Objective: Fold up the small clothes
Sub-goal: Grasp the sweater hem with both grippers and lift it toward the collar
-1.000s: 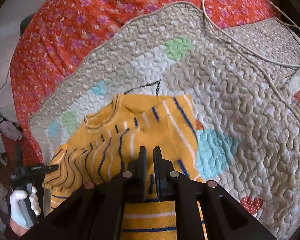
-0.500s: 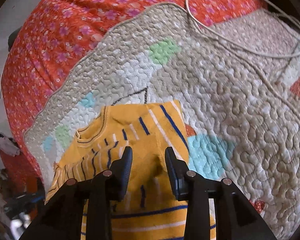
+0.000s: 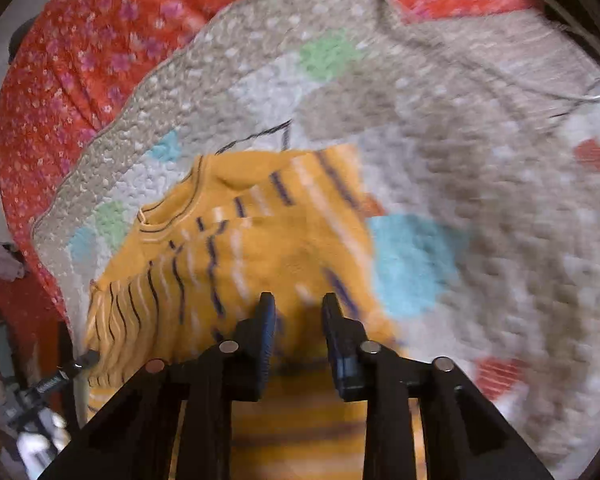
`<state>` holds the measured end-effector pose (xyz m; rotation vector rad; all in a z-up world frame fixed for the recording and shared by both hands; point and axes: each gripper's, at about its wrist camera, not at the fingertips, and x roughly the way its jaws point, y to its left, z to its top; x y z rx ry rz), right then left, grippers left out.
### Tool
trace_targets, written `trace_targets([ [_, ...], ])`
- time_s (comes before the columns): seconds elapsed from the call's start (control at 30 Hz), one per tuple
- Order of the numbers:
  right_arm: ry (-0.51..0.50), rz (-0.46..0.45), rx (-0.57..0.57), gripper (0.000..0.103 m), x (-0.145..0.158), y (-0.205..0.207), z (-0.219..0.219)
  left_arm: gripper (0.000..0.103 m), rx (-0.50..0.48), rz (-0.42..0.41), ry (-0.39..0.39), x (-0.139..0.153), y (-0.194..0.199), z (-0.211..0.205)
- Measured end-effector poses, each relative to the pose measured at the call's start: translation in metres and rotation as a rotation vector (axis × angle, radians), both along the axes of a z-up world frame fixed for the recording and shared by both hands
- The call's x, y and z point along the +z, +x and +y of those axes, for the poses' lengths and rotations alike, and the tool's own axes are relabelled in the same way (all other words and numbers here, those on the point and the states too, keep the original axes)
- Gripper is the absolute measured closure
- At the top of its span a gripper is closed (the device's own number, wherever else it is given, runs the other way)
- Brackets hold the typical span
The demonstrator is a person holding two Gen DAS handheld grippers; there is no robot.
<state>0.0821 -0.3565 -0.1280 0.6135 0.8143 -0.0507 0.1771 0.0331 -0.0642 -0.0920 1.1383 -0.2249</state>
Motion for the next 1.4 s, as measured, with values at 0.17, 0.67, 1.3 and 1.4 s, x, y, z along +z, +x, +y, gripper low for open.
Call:
trace_targets([
  [0.17, 0.036, -0.005, 0.040, 0.061, -0.005, -0.083, -0.020, 0.062, 0.022, 0.005, -0.117, 0.008, -0.077, 0.024],
  [0.67, 0.184, 0.179, 0.089, 0.040, -0.090, -0.172, 0.017, 0.055, 0.061, 0.203, -0.269, -0.053, -0.233, 0.010],
  [1.3, 0.368, 0.370, 0.119, 0.023, -0.154, -0.174, 0.034, 0.052, 0.162, 0.199, -0.387, -0.064, -0.268, 0.058],
  [1.4, 0.339, 0.362, 0.121, 0.023, -0.151, -0.173, 0.037, 0.052, 0.125, 0.230, -0.362, -0.069, -0.270, 0.050],
])
